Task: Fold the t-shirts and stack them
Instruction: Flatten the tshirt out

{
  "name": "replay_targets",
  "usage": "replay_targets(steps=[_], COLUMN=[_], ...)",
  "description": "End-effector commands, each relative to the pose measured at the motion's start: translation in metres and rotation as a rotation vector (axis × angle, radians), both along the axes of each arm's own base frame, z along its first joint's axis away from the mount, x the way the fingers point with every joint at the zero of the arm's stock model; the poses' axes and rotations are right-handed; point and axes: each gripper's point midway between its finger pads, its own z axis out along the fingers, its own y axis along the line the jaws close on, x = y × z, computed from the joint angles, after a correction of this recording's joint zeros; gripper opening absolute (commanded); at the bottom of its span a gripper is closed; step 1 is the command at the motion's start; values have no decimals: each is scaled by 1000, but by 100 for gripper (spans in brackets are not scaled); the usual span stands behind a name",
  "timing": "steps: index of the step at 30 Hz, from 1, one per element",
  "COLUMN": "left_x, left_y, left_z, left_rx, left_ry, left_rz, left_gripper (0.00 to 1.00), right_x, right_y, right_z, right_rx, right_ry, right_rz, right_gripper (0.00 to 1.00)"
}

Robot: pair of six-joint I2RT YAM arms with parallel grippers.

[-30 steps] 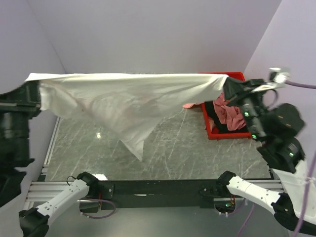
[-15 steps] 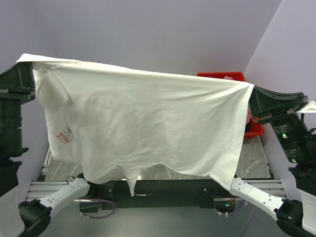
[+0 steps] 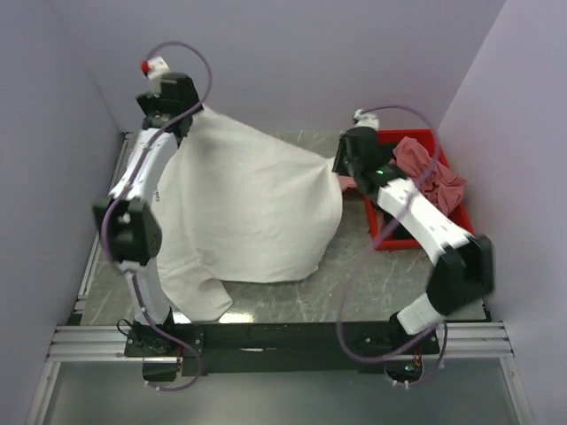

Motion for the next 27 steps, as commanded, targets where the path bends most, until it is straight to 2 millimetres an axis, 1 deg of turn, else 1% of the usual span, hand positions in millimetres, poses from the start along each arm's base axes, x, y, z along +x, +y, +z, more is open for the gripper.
replay_targets(steps=[1,2,3,4,5,6,7,8,9,10,11,12,13,14,15,16,17,18,19,20,21,22,23,24,25,26,27], left_x=[35,40,41,42,39,36,33,25,17,12,4,-6,-13,-20,-30,-40,-48,-58,-65,-74,-87,-95,-106,-125,-136,-148,-169], left_y=[-21,-20,-17,-17,-17,-19,-20,-19,-18,-18,-17,-16,-15,-13,-11,-10,-8,-8,-7,-10,-12,-12,-14,-15,-15,-14,-12], left_z=[-75,-103,-106,-111,-107,-124,-127,-120,-137,-142,-139,-157,-164,-162,-178,-186,-184,-194,-198,-193,-208,-212,-205,-226,-231,-225,-246], left_rx=[-1,8,12,18,13,8,7,-2,-8,-26,-37,-44,-61,-73,-79,-101,-119,-147,-163,-191,-222,-241,-265,-283,-316,-338,-359], left_ry=[248,323,326,329,314,325,323,302,328,330,323,361,379,377,416,446,444,462,471,462,490,498,481,531,532,507,549], left_rz=[-101,-84,-67,-64,-71,-83,-90,-87,-81,-74,-68,-61,-49,-35,-23,-5,10,28,38,29,40,45,40,38,63,70,98], left_gripper=[100,100,100,99,99,99,99,99,100,100,99,99,99,100,99,99,100,99,99,99,100,100,99,99,99,100,99], right_x=[43,45,52,53,56,55,54,54,51,50,48,46,42,39,34,29,25,20,17,13,8,5,2,-4,-6,-9,-15], right_y=[3,6,9,12,15,18,20,24,30,35,38,41,46,51,52,56,60,62,63,66,67,67,66,64,63,62,58], right_z=[-41,-47,-51,-52,-50,-53,-55,-56,-62,-65,-69,-76,-80,-83,-94,-98,-102,-107,-111,-113,-116,-117,-118,-121,-122,-122,-125], right_rx=[26,6,-3,-4,7,14,20,28,42,49,59,62,70,80,77,78,76,73,75,73,72,70,68,70,79,87,87], right_ry=[130,153,159,159,145,149,150,147,166,173,183,203,213,224,248,259,265,274,283,289,298,301,303,308,310,308,312], right_rz=[-44,-29,-21,-5,11,25,37,51,87,108,124,139,165,185,193,211,224,233,236,241,247,250,244,241,233,228,220], right_gripper=[41,57,65,66,68,73,77,77,77,78,79,79,80,80,80,81,81,81,81,81,81,81,82,82,82,82,82])
